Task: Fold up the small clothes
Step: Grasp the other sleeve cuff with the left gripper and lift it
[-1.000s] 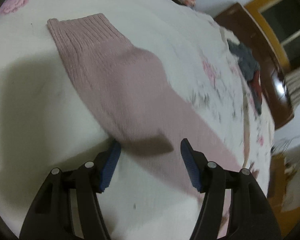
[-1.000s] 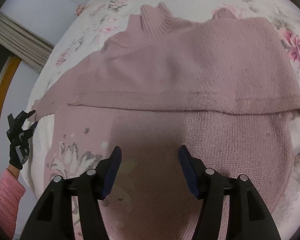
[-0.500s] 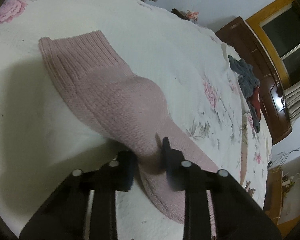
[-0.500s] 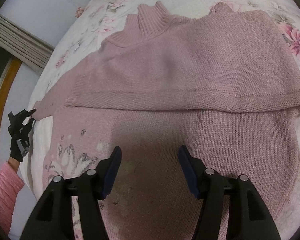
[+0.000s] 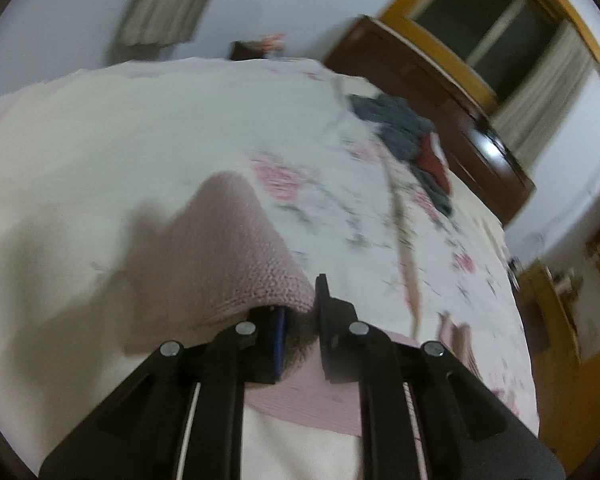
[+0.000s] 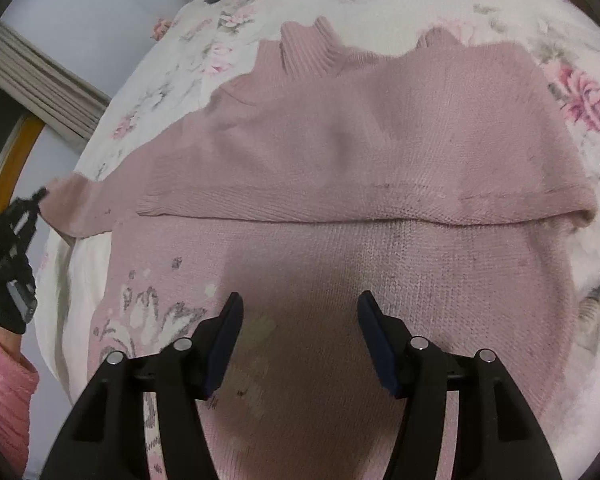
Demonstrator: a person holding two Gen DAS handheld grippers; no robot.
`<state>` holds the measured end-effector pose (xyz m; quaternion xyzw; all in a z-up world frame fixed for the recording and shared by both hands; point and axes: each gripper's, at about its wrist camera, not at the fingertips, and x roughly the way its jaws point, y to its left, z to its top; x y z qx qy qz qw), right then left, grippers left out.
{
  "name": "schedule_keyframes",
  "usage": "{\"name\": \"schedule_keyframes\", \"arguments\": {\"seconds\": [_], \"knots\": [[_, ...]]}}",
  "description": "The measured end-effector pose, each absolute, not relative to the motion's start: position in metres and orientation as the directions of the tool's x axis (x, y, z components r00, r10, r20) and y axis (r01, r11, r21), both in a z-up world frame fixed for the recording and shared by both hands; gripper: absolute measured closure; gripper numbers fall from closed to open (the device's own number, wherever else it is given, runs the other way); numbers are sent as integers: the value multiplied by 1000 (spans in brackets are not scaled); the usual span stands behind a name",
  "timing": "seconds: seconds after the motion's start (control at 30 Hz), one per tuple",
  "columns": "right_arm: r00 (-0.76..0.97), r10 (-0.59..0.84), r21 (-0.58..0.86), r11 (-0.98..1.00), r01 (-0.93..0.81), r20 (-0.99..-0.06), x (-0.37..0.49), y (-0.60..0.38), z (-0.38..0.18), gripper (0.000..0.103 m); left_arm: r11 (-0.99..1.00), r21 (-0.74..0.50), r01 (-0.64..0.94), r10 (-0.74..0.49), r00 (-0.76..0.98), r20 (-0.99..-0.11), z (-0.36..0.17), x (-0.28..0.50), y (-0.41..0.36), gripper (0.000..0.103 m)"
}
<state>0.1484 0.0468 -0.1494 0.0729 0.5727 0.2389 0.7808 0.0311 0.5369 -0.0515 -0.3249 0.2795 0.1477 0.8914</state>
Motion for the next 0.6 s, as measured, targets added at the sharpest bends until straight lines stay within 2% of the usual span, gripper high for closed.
{"name": "schedule_keyframes", "arguments": {"seconds": [0.23, 0.6], "knots": [[269, 464, 387, 874, -294, -844, 139, 36, -135, 43, 835, -471, -285, -42, 820, -571, -39, 69, 442, 91], [277, 464, 404, 880, -248, -841, 139, 14, -143, 43, 852, -508, -123, -236, 777, -584, -70, 125, 309, 91]]}}
